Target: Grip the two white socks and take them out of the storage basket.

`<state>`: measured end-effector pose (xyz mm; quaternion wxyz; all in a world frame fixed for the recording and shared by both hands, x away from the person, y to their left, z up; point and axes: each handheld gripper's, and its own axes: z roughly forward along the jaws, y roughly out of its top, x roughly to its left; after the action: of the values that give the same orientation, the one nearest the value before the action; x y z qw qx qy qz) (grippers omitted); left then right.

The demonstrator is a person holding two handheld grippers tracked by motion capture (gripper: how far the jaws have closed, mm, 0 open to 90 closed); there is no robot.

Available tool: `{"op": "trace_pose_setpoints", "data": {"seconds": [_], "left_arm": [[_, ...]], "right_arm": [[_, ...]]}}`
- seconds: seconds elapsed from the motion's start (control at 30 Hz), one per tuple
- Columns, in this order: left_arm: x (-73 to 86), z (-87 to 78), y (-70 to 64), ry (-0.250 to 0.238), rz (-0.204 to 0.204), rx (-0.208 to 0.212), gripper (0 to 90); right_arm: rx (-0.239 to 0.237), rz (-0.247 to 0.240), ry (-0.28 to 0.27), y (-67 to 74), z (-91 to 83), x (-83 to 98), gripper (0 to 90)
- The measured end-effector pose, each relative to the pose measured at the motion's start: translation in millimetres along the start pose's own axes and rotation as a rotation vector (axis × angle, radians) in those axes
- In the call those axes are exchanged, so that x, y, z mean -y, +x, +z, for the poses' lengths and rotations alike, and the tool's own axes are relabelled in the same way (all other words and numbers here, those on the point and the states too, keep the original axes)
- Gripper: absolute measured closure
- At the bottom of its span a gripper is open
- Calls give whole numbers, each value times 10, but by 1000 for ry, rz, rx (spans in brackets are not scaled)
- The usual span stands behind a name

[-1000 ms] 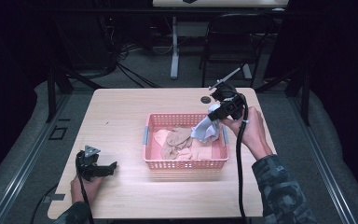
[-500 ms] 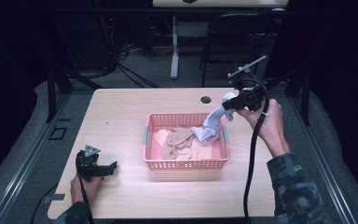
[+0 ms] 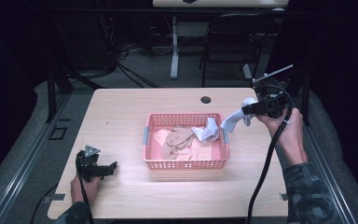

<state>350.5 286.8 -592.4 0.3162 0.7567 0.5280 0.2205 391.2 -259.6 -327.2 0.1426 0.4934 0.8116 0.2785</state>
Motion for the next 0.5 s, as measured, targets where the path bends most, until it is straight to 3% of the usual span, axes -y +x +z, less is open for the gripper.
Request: {"op": "trace_pose_setpoints", "data": {"seconds": [0.33,0.5], "left_arm": [[1,-1,-2,0,1,0,5],[0,0,-4,-1,-2,-1,4]], "right_arm": [[56,42,-18,-207,-49,262,809],[85,81,14,-346,129,458,808]]}}
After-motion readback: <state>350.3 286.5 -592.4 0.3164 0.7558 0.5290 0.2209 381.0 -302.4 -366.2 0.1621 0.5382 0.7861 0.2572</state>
